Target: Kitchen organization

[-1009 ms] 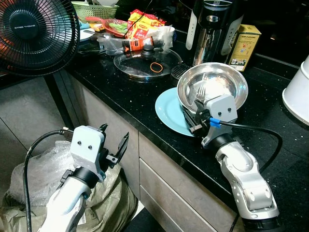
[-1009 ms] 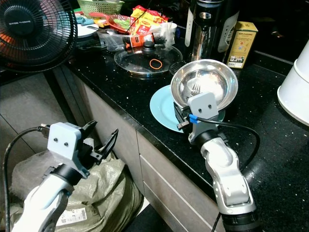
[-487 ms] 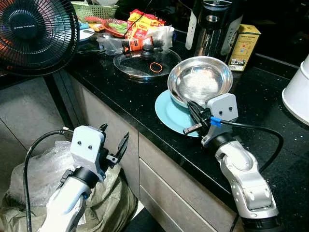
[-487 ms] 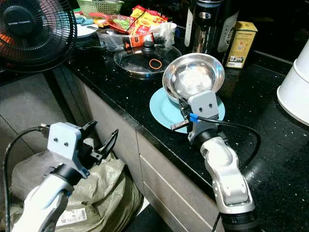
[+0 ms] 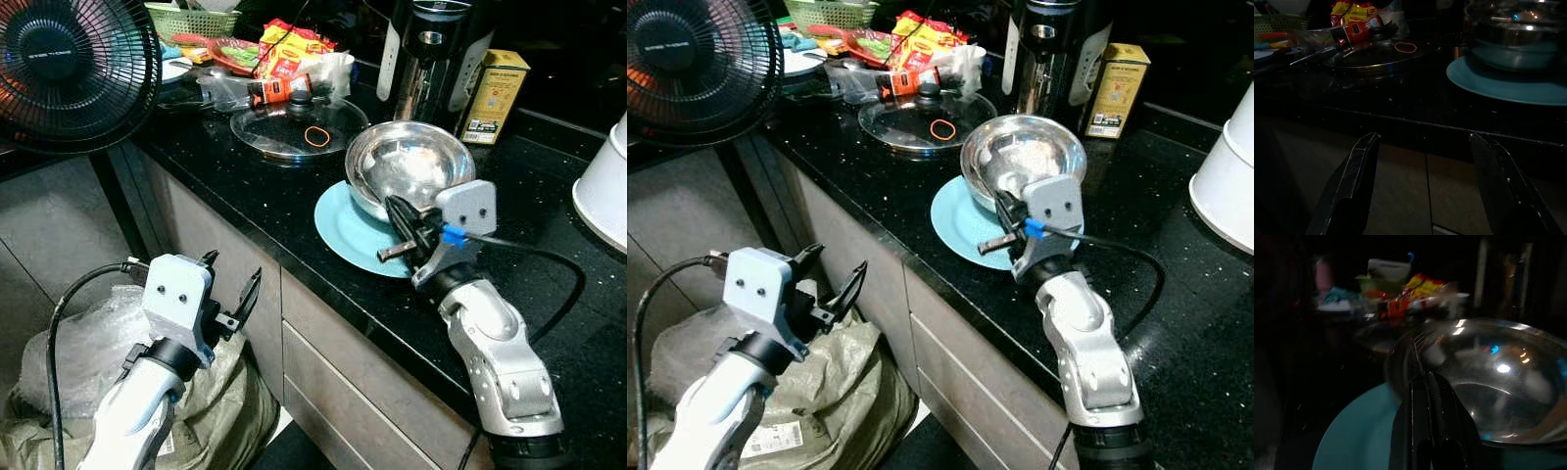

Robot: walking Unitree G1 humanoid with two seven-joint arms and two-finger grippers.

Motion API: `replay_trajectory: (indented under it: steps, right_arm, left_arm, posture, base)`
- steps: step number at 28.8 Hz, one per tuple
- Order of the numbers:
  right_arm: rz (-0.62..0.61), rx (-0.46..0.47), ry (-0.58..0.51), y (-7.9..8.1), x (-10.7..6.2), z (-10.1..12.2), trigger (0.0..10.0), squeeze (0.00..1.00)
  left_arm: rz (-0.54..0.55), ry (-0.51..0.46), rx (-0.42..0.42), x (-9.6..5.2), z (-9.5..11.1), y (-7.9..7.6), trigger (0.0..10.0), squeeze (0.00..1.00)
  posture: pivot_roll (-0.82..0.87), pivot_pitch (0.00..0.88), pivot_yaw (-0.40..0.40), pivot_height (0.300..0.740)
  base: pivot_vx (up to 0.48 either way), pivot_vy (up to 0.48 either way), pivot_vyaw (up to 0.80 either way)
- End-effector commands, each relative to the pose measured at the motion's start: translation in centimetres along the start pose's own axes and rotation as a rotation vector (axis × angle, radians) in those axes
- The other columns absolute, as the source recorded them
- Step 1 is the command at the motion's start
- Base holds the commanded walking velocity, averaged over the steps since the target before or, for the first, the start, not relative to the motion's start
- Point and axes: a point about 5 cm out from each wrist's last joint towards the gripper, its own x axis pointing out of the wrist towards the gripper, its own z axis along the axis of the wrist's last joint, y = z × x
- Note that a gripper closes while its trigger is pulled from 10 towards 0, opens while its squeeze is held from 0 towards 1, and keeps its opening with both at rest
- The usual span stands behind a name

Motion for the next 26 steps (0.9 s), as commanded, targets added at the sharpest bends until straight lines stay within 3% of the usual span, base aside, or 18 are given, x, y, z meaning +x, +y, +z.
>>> replay_trajectory:
  steps: [1,2,11,13,22,26]
  right_arm:
    - [-0.029,0.061,-0.011,-0.5,0.1,0.3,2.2,0.00]
    - [-0.054,0.112,-0.023,-0.9,0.1,0.5,1.5,0.00]
    - [-0.072,0.179,-0.037,-1.2,0.1,0.6,1.0,0.00]
    - [-0.067,0.217,-0.043,-1.2,0.0,0.7,0.0,0.00]
    - [-0.039,0.257,-0.070,-1.3,0.1,1.5,0.0,0.00]
    - [-0.028,0.268,-0.088,-1.3,0.3,1.8,0.0,0.00]
  left_arm:
    - [0.001,0.012,0.010,-0.1,-0.2,0.1,10.0,0.00]
    - [0.000,0.012,0.010,-0.1,-0.2,0.1,10.0,0.00]
    - [0.000,0.012,0.008,-0.1,-0.2,0.1,10.0,0.00]
    - [0.000,0.011,0.007,-0.1,-0.2,0.1,10.0,0.00]
    - [-0.041,-0.029,-0.002,0.4,0.9,0.3,10.0,0.00]
    - [-0.034,-0.091,0.044,1.7,2.2,1.3,10.0,0.00]
  posture:
    - [0.06,0.000,-0.009,0.740]
    - [0.06,0.000,-0.009,0.740]
    - [0.06,0.000,-0.009,0.740]
    - [0.06,0.000,-0.009,0.740]
    - [0.06,0.000,-0.008,0.740]
    - [0.05,0.000,-0.008,0.740]
  base:
    - [0.000,0.000,0.00]
    - [0.000,0.000,0.00]
    - [0.000,0.000,0.00]
    - [0.000,0.000,0.00]
    - [0.000,0.000,0.00]
    - [0.000,0.000,0.00]
